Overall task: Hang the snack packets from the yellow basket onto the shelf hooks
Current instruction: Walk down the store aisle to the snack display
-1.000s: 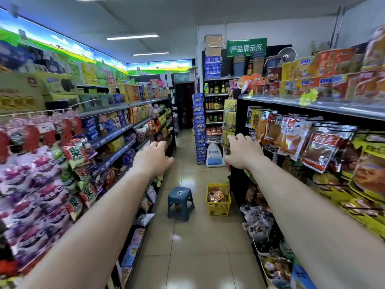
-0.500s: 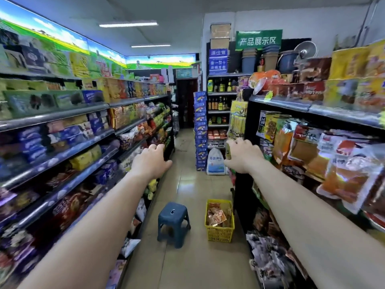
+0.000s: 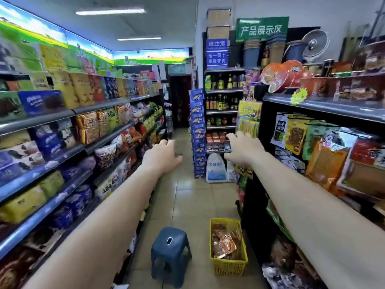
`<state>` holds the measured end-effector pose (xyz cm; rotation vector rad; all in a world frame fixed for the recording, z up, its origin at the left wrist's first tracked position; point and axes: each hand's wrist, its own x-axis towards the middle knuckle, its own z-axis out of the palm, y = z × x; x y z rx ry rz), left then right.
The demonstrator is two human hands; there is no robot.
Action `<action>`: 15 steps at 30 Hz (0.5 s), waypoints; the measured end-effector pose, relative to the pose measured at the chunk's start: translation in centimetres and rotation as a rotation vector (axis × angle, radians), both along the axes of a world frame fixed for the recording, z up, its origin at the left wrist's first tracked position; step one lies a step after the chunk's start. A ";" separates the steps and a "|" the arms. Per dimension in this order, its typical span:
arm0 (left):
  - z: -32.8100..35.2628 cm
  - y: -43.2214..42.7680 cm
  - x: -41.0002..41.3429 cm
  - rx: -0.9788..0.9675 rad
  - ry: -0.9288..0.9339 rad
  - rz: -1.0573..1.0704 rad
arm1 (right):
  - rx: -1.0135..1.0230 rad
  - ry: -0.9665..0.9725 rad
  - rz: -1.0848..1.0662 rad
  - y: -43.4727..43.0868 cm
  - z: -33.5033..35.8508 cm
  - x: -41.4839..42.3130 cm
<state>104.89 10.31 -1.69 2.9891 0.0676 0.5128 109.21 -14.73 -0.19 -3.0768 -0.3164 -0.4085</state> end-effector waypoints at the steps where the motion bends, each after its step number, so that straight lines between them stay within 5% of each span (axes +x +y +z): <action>1: -0.3 0.2 2.5 0.008 0.008 -0.004 | -0.001 -0.002 -0.005 0.3 -0.2 2.4; 15: -1.8 5.2 34.9 -0.034 0.085 0.042 | 0.034 0.055 0.012 4.7 -1.1 36.7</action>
